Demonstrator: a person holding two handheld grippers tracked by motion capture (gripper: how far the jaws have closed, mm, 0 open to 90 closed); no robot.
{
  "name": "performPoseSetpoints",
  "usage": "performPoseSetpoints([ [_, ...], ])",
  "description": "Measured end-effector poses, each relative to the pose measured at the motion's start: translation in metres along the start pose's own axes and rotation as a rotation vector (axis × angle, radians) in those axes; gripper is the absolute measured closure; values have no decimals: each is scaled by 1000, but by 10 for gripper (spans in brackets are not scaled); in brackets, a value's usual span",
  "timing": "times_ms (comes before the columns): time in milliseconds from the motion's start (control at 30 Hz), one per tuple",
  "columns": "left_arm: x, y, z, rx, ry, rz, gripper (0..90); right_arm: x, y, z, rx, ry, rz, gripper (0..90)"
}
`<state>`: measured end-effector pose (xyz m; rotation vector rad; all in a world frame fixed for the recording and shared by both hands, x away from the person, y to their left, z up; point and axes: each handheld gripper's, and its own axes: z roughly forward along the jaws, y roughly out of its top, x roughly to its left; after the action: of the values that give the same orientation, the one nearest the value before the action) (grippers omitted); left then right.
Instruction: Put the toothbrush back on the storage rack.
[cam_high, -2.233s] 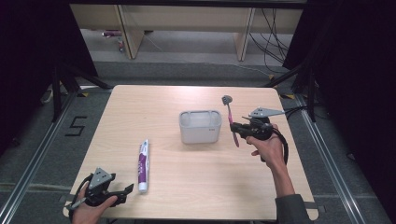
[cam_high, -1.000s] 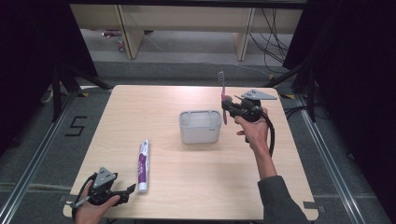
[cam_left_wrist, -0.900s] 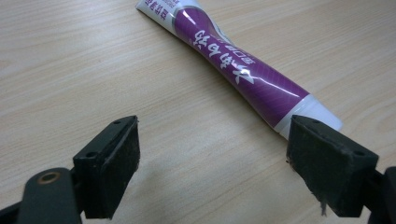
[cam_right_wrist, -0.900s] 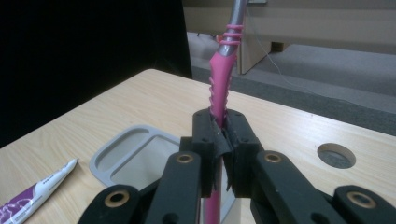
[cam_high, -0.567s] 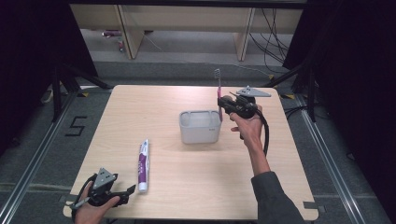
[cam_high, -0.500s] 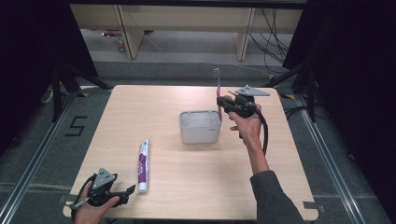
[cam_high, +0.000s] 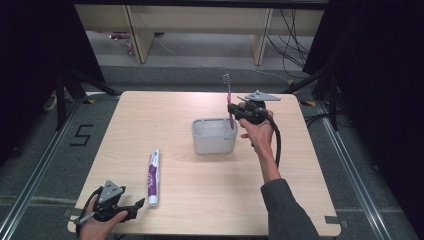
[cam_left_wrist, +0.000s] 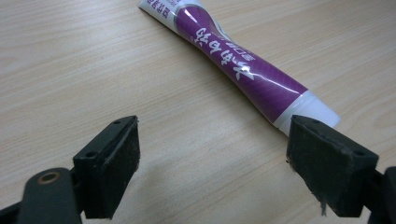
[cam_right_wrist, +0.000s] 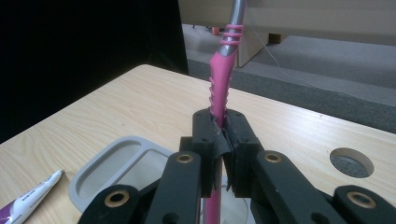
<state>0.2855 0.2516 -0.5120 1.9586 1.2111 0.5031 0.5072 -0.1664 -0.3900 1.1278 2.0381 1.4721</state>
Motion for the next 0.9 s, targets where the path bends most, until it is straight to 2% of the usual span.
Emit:
performPoseSetpoints([
  [33, 0, 0, 0, -4, 2, -4, 171, -1, 0, 1, 4, -3, -7, 838],
  [67, 0, 0, 0, -4, 2, -4, 171, -1, -1, 2, 15, 5, 7, 838],
  [200, 0, 0, -1, 4, 8, -5, 171, -2, -5, 4, 10, -4, -3, 838],
  [267, 0, 0, -1, 8, 4, -2, 171, -2, -8, 6, 24, -7, 12, 838],
  [333, 0, 0, -1, 8, 5, -3, 171, -3, -9, 7, 18, -11, -4, 838],
  [433, 2, 0, -3, 25, 1, 22, 171, -4, -12, 9, 32, -11, 13, 838],
  [533, 2, 0, -3, 19, 0, 20, 171, -4, -17, 11, 33, -7, 6, 838],
  [567, 2, -1, -3, 19, 2, 18, 170, -3, -18, 11, 45, -13, 24, 837],
  [600, 2, -1, -3, 16, 5, 18, 171, -5, -20, 12, 38, -9, -1, 838],
  [633, 2, 0, -4, 22, 9, 14, 171, -5, -21, 12, 49, -12, 15, 837],
  [733, 2, -1, -4, 24, 14, 23, 171, -6, -23, 13, 46, -23, 0, 837],
  [767, 1, -1, -4, 15, 18, 8, 171, -5, -24, 14, 47, -18, 15, 837],
  [800, 2, -1, -4, 15, 6, 22, 170, -5, -25, 13, 61, -15, 11, 837],
  [900, 2, -1, -4, 16, 5, 22, 171, -4, -28, 15, 56, -16, 16, 837],
])
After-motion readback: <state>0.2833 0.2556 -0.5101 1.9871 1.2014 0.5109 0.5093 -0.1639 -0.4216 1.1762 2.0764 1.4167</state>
